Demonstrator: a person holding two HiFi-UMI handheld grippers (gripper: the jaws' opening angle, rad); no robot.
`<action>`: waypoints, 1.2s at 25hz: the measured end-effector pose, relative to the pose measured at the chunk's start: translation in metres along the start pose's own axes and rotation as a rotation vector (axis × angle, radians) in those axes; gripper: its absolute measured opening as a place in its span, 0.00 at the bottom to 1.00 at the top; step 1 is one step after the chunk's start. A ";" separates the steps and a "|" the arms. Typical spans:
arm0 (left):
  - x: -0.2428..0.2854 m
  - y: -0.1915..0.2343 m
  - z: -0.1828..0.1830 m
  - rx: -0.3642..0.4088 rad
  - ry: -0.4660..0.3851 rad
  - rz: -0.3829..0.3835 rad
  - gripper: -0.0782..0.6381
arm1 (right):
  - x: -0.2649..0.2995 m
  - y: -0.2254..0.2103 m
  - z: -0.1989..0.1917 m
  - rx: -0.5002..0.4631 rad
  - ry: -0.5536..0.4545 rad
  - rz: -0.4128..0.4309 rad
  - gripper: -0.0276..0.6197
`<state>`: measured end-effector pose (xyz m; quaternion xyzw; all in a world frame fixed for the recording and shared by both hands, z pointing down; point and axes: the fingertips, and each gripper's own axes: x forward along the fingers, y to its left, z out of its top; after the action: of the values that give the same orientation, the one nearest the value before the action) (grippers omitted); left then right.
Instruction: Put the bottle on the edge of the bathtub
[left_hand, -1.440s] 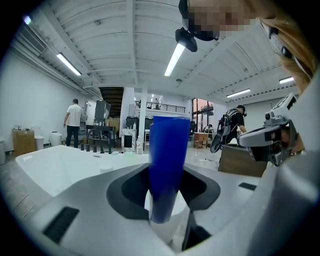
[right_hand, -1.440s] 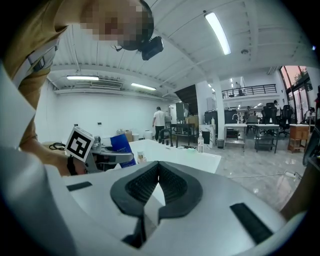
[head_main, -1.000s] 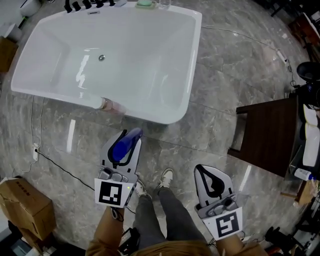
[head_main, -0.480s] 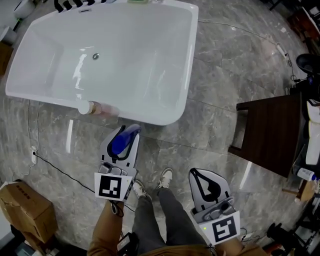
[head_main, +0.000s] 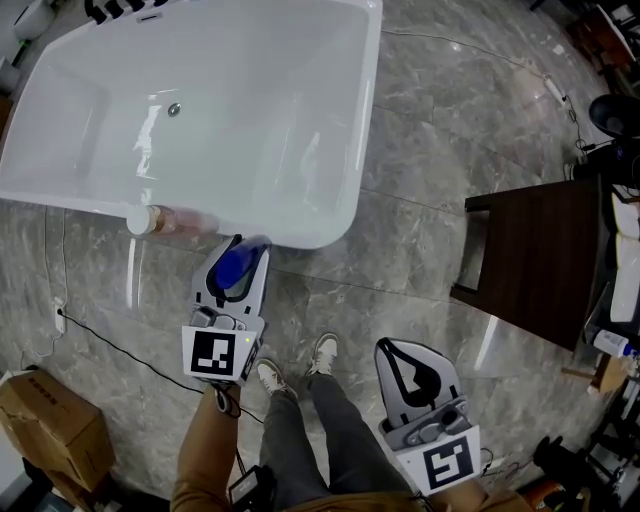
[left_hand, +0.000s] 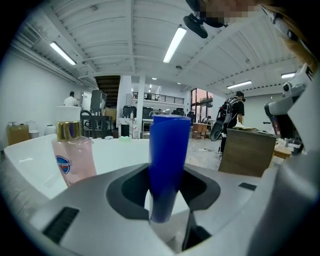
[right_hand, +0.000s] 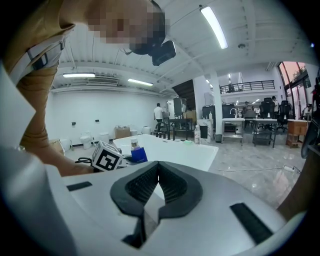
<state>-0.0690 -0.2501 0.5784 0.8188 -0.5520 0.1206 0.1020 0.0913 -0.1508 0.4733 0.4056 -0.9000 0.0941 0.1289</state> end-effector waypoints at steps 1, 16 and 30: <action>0.003 0.000 -0.002 -0.002 0.002 -0.001 0.33 | 0.000 -0.001 -0.002 -0.002 0.003 -0.001 0.05; 0.034 0.002 -0.025 -0.004 0.036 -0.005 0.33 | -0.001 -0.017 -0.016 0.006 0.013 -0.017 0.05; 0.050 0.003 -0.032 -0.011 0.027 -0.008 0.33 | 0.008 -0.024 -0.022 0.023 0.019 -0.020 0.05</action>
<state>-0.0566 -0.2857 0.6240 0.8188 -0.5478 0.1281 0.1146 0.1081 -0.1660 0.4976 0.4151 -0.8935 0.1069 0.1335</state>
